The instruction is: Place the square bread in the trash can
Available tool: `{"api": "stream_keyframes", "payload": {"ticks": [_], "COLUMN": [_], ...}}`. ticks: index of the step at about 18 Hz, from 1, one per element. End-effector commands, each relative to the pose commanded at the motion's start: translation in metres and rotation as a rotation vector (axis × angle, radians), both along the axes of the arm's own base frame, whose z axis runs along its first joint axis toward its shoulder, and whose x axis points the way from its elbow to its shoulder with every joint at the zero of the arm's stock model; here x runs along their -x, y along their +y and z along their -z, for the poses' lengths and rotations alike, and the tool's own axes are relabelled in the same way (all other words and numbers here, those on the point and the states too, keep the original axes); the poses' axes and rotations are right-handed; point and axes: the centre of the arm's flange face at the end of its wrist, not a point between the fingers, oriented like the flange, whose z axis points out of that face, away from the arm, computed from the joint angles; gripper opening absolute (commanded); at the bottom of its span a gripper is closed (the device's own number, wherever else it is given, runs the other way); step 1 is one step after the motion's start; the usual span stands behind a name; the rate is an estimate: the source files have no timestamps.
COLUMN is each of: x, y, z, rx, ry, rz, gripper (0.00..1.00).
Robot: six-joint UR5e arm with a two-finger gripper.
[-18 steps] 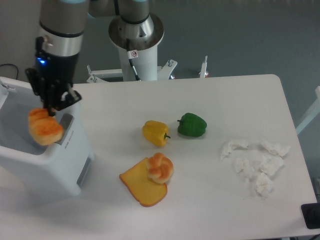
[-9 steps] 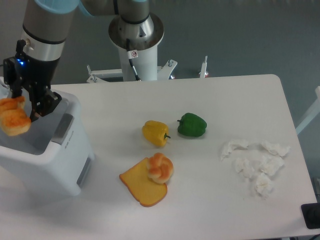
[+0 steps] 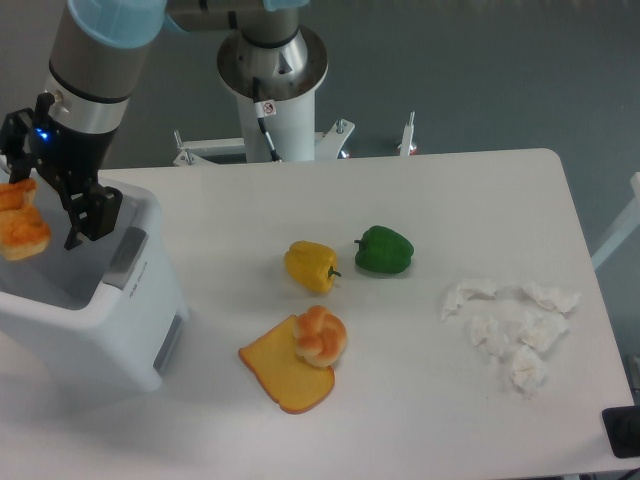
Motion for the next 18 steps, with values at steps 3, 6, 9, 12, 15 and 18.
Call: {"api": "stream_keyframes", "payload": {"ticks": [3, 6, 9, 12, 15, 18], "x": [0.003, 0.004, 0.013, 0.041, 0.077, 0.118], "y": [-0.001, -0.001, -0.003, -0.01, -0.017, -0.029], "z": [0.0, -0.001, -0.002, -0.007, -0.022, -0.029], "rx": [0.001, -0.001, -0.004, -0.02, -0.108, -0.152], "ry": [0.001, 0.001, -0.003, 0.001, -0.023, 0.004], "rz": [-0.005, -0.008, -0.023, -0.071, -0.142, -0.217], "gripper": [1.0, 1.0, 1.0, 1.0, 1.0, 1.0]}}
